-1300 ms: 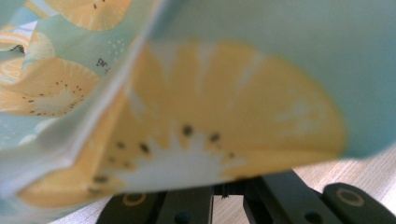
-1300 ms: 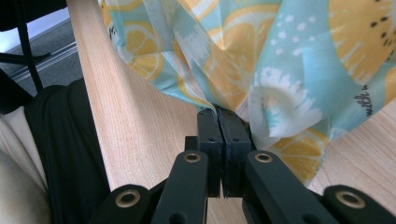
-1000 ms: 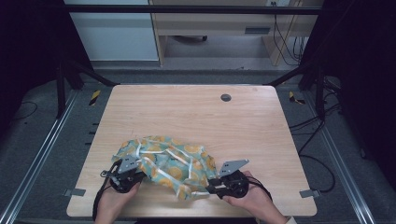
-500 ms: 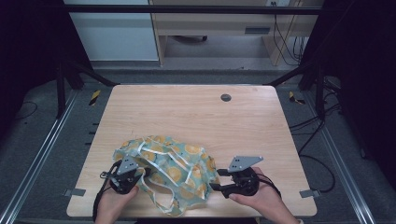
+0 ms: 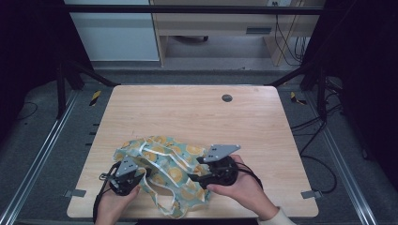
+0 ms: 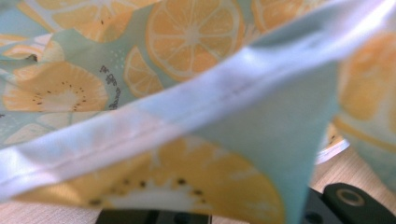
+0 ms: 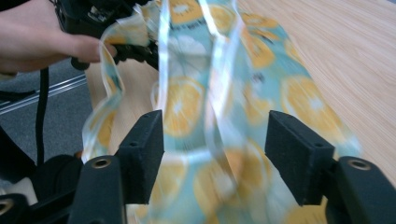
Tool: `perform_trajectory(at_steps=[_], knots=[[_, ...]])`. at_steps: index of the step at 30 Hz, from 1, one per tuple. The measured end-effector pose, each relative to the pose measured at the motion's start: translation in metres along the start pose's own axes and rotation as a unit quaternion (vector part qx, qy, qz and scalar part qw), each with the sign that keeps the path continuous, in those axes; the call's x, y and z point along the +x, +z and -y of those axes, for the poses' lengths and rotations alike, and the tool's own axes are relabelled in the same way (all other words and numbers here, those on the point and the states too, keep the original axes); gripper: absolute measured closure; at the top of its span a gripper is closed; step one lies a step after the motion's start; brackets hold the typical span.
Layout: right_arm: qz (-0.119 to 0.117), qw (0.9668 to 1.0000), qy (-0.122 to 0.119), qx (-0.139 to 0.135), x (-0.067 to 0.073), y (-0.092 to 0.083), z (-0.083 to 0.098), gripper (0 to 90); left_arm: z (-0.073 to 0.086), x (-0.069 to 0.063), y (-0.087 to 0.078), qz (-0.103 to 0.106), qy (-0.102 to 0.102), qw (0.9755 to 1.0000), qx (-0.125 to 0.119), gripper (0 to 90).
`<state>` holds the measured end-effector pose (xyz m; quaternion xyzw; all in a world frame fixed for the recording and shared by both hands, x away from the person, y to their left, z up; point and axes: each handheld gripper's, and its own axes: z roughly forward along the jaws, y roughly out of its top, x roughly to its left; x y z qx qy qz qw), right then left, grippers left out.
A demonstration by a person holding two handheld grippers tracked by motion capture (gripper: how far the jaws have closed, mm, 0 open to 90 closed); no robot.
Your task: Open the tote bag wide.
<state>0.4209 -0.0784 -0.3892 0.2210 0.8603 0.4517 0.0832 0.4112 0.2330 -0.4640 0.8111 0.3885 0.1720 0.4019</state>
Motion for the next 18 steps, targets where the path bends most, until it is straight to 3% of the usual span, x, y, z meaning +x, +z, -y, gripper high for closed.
perform_trajectory(at_steps=[9, 18], knots=[[0.015, 0.9996, -0.023, 0.011, 0.007, 0.034, -0.027, 25.3, -0.004, -0.001, -0.008, 0.004, 0.003, 0.999, -0.044, 90.0], [0.016, 0.9983, -0.047, 0.03, 0.018, 0.064, -0.046, 16.9, -0.006, -0.004, -0.014, 0.008, 0.009, 0.9969, -0.078, 90.0]])
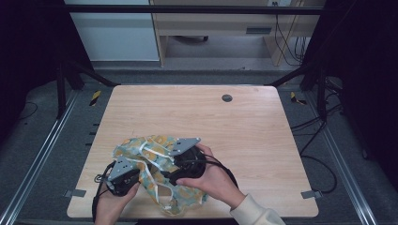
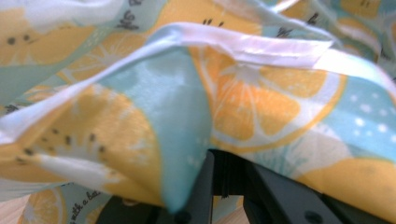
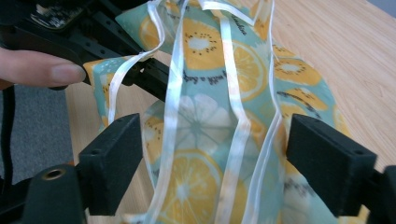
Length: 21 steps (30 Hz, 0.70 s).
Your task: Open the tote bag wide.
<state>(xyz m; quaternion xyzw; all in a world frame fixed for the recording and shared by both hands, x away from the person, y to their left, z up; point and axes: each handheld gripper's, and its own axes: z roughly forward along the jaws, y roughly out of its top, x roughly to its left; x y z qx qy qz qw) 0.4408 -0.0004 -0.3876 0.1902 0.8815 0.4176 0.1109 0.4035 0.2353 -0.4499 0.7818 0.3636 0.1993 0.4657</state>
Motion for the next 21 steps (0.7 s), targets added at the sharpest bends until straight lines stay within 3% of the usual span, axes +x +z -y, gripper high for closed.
perform_trajectory(at_steps=[6, 8, 15, 21], knots=[[0.01, 0.9998, -0.01, 0.017, 0.006, 0.018, -0.005, 12.5, -0.003, -0.001, -0.005, 0.001, 0.004, 0.9997, -0.025, 90.0], [0.013, 0.9995, -0.017, 0.025, 0.008, 0.022, -0.007, 15.6, -0.004, -0.001, -0.006, 0.001, 0.006, 0.9995, -0.032, 90.0], [0.028, 0.999, -0.02, 0.027, 0.005, 0.024, -0.007, 40.9, -0.004, -0.001, -0.01, 0.001, 0.006, 0.999, -0.045, 90.0], [0.028, 0.999, -0.013, 0.031, -0.002, 0.019, -0.006, 67.5, -0.004, -0.002, -0.008, 0.002, 0.008, 0.9994, -0.035, 90.0]])
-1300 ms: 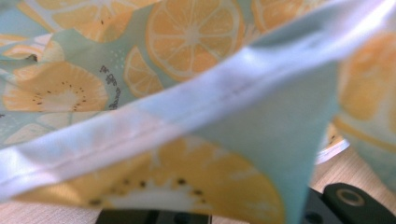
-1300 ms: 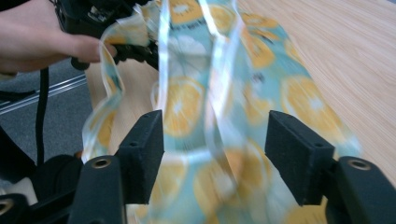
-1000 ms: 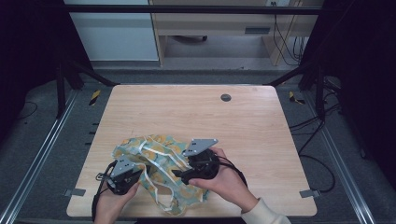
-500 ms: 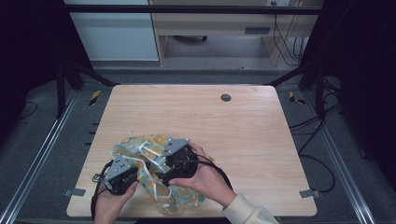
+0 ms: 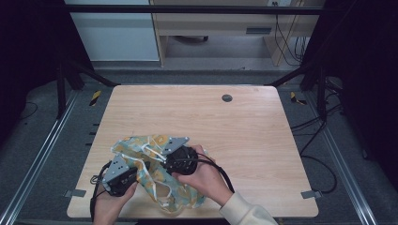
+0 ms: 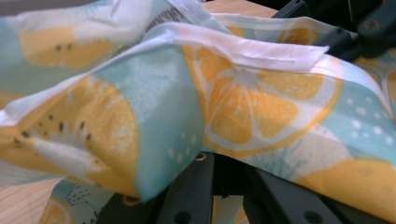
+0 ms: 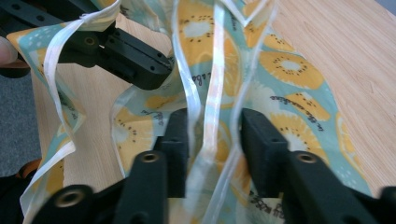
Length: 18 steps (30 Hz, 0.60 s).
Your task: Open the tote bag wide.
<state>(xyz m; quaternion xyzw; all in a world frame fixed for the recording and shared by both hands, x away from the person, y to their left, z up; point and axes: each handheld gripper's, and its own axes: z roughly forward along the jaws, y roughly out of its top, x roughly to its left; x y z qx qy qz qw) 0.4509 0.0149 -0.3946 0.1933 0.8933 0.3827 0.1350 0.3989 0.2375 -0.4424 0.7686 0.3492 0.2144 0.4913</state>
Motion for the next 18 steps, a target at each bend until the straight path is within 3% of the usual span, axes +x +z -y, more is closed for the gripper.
perform_trajectory(at_steps=[3, 7, 12, 18], knots=[[-0.002, 1.0, 0.006, 0.002, -0.004, -0.001, 0.001, 78.1, 0.0, 0.0, 0.001, 0.002, 0.0, 1.0, 0.002, 90.0], [-0.008, 0.9999, 0.013, -0.003, -0.01, -0.005, 0.001, 84.7, 0.001, 0.0, 0.002, 0.004, 0.001, 1.0, 0.008, 90.0], [-0.014, 0.9997, 0.015, -0.009, -0.017, -0.014, -0.001, 87.0, 0.001, -0.001, 0.002, 0.007, 0.004, 0.9999, 0.014, 90.0], [-0.007, 0.9994, 0.025, -0.021, -0.034, -0.026, -0.003, 87.7, 0.005, -0.002, 0.008, 0.001, 0.011, 0.9985, 0.053, 90.0]])
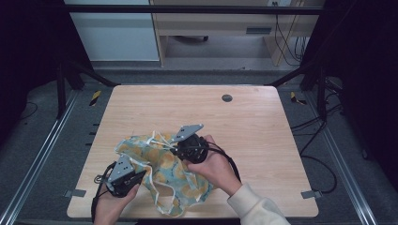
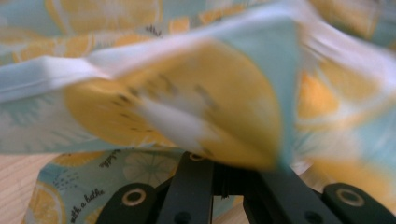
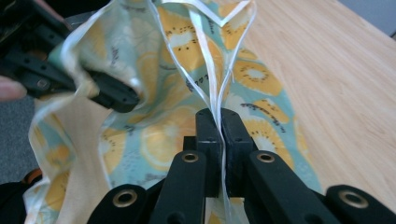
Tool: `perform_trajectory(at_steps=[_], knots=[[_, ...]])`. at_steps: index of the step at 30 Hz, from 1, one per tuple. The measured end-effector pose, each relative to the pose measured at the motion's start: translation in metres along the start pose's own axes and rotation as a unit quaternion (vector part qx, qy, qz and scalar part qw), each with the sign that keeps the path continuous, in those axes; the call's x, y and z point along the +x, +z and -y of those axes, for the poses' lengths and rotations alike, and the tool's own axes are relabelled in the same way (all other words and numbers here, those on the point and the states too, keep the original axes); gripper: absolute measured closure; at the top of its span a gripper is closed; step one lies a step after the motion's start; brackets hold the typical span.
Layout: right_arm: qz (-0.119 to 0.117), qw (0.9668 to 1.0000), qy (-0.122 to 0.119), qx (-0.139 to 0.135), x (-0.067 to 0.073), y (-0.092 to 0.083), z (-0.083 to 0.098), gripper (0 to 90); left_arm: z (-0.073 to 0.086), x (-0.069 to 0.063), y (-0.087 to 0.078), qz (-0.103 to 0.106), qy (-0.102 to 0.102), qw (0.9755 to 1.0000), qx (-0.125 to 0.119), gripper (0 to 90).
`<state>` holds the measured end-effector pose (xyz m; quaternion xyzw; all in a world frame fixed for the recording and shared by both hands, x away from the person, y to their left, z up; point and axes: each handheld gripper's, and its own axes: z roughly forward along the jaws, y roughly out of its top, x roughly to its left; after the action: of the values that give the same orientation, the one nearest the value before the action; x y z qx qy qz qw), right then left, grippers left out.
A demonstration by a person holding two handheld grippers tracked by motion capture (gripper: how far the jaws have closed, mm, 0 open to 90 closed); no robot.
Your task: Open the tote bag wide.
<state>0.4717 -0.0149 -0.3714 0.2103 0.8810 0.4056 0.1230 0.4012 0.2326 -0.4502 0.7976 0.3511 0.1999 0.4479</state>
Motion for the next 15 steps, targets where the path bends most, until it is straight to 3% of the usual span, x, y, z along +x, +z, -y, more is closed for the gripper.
perform_trajectory(at_steps=[5, 15], knots=[[0.01, 0.9998, 0.017, -0.002, -0.019, -0.004, 0.003, 87.9, 0.003, 0.0, 0.005, -0.003, 0.006, 0.9993, 0.036, 90.0], [0.033, 0.9986, 0.042, 0.003, -0.055, -0.005, 0.014, 88.0, 0.005, -0.001, 0.011, -0.007, 0.02, 0.9972, 0.072, 90.0]])
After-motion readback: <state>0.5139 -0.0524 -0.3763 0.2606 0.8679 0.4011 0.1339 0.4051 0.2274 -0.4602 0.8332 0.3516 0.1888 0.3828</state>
